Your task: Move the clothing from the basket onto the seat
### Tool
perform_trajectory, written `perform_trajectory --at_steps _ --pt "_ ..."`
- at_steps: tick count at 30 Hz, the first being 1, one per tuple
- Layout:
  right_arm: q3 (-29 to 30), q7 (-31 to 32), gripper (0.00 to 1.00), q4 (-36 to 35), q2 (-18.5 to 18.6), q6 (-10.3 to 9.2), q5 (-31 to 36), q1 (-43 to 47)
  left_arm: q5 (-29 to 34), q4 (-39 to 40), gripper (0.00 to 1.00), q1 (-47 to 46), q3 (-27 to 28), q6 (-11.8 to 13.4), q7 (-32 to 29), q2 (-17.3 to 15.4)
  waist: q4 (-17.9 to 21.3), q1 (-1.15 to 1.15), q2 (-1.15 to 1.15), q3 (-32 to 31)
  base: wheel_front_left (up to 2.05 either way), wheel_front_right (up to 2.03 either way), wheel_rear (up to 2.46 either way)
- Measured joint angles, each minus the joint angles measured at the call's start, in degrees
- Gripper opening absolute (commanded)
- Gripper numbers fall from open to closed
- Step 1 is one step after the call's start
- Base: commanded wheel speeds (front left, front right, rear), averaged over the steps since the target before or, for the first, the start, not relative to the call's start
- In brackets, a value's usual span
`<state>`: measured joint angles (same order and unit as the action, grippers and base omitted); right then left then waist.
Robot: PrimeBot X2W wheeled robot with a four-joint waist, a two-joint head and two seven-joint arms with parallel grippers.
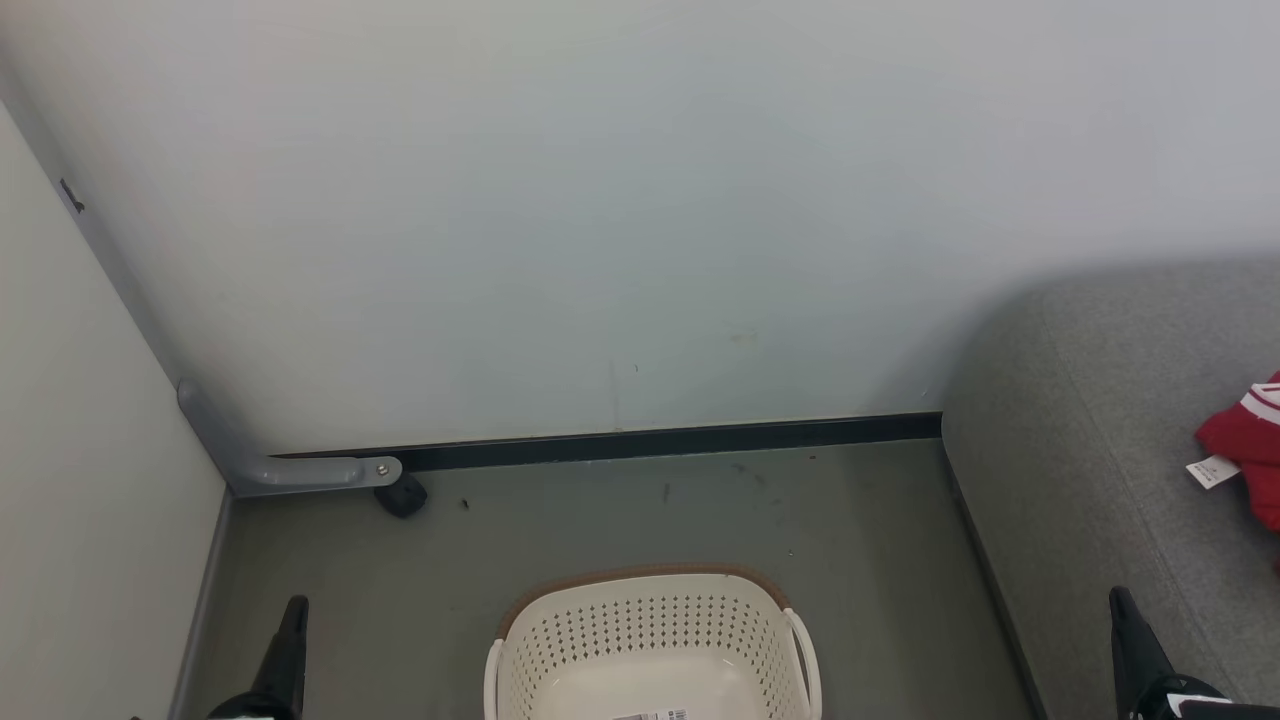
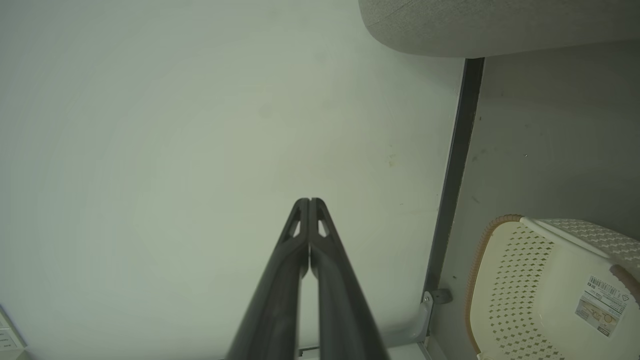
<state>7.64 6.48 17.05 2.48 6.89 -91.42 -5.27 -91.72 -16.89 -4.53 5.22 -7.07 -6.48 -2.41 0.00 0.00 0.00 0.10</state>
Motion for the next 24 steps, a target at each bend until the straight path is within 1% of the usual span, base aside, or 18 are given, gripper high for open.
perform_trajectory --at_steps 24 --pt "0.00 0.00 0.00 -0.01 0.00 0.00 -0.01 0.00 0.00 0.01 0.00 0.00 0.00 0.00 0.00 0.00 0.00 0.00 0.00 0.01 0.00 0.00 0.00"
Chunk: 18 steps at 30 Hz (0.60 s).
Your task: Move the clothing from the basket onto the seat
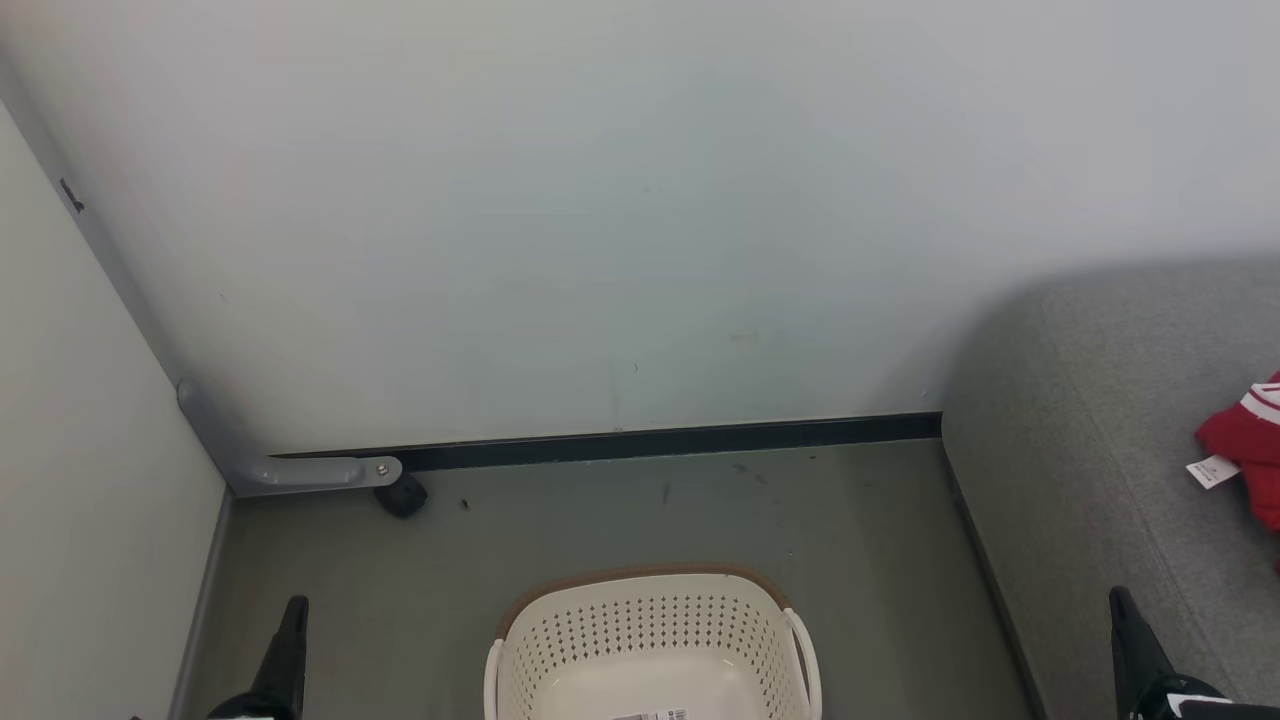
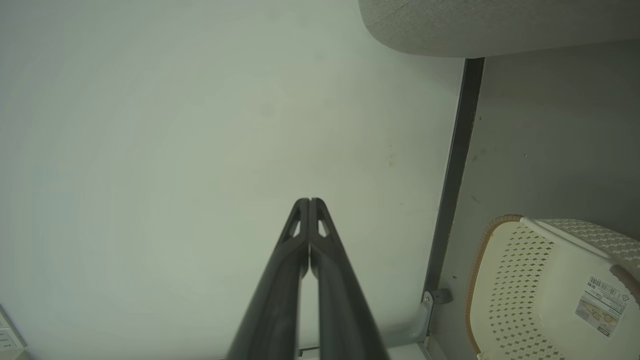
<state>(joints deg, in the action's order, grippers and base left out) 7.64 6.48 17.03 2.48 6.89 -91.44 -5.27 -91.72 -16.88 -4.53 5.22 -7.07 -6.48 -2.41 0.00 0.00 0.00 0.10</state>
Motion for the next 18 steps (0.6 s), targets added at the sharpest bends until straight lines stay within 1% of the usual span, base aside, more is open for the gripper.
perform_trajectory --at_steps 18 --pt "0.00 0.00 0.00 0.00 0.00 0.00 0.00 0.00 0.01 0.00 0.00 0.00 0.00 0.00 0.00 0.00 0.00 0.00 0.00 0.00 0.00 0.00 0.00"
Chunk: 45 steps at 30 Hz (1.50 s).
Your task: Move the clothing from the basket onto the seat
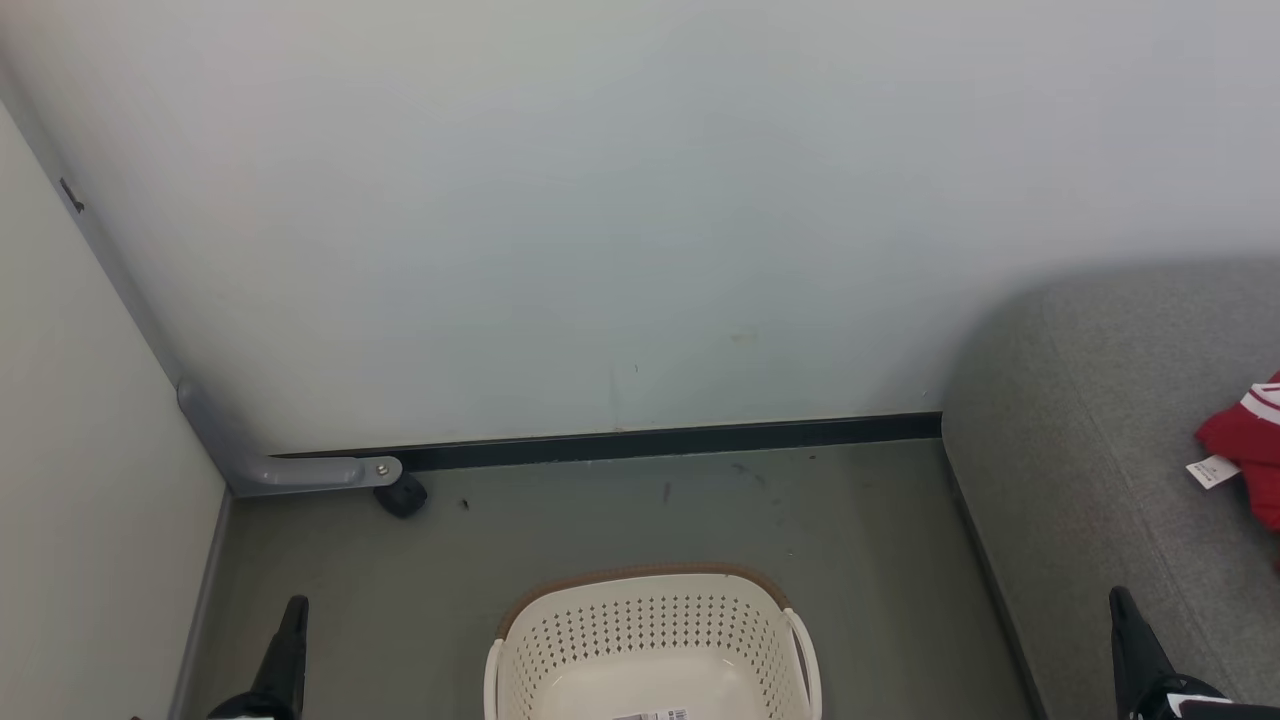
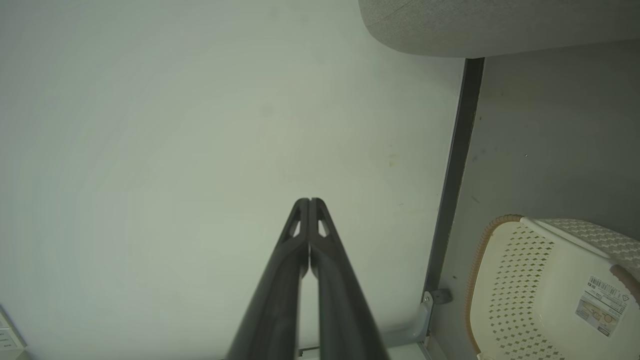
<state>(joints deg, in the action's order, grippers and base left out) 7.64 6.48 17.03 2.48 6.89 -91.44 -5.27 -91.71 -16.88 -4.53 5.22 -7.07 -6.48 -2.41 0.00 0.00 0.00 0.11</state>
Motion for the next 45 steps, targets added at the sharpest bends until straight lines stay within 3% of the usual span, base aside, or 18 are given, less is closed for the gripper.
perform_trajectory --at_steps 45 --pt "0.00 0.00 0.00 -0.04 0.00 0.00 0.00 0.00 0.00 0.03 0.00 0.00 0.00 0.00 0.00 0.00 0.00 0.00 0.00 0.00 0.00 0.00 0.00"
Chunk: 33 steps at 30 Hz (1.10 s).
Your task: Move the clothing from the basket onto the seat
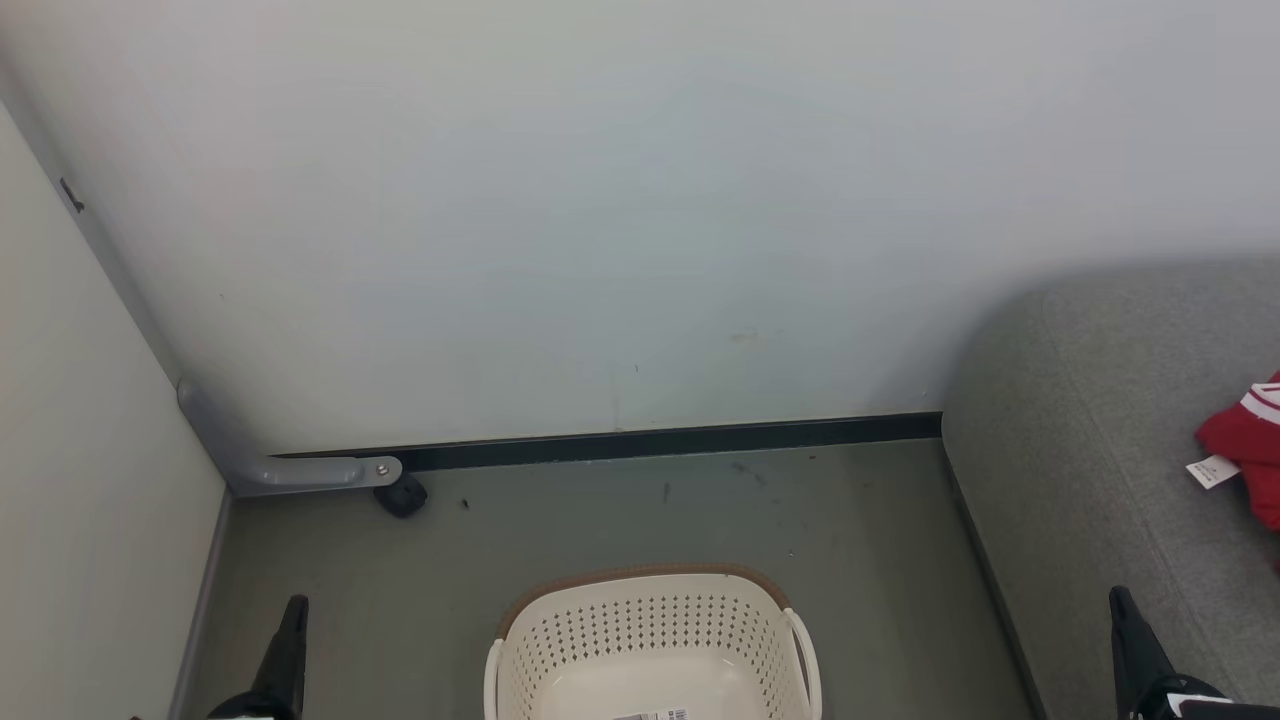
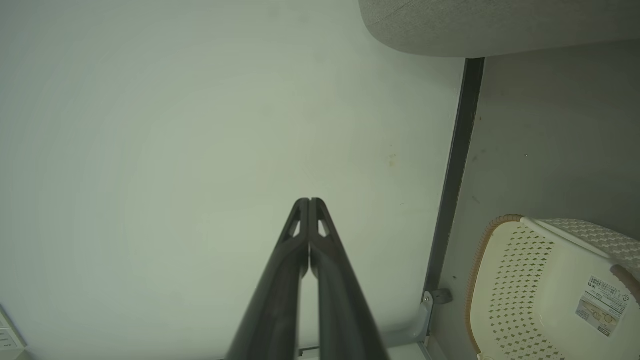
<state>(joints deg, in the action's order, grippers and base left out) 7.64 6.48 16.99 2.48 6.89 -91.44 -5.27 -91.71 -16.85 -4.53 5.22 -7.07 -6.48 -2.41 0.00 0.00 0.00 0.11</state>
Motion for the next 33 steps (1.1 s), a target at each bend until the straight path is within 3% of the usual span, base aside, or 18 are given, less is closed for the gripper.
perform_trajectory --at_steps 33 --pt "0.00 0.00 0.00 0.00 0.00 0.00 0.00 0.00 0.00 0.02 0.00 0.00 0.00 0.00 0.00 0.00 0.00 0.00 0.00 0.00 0.00 0.00 0.00"
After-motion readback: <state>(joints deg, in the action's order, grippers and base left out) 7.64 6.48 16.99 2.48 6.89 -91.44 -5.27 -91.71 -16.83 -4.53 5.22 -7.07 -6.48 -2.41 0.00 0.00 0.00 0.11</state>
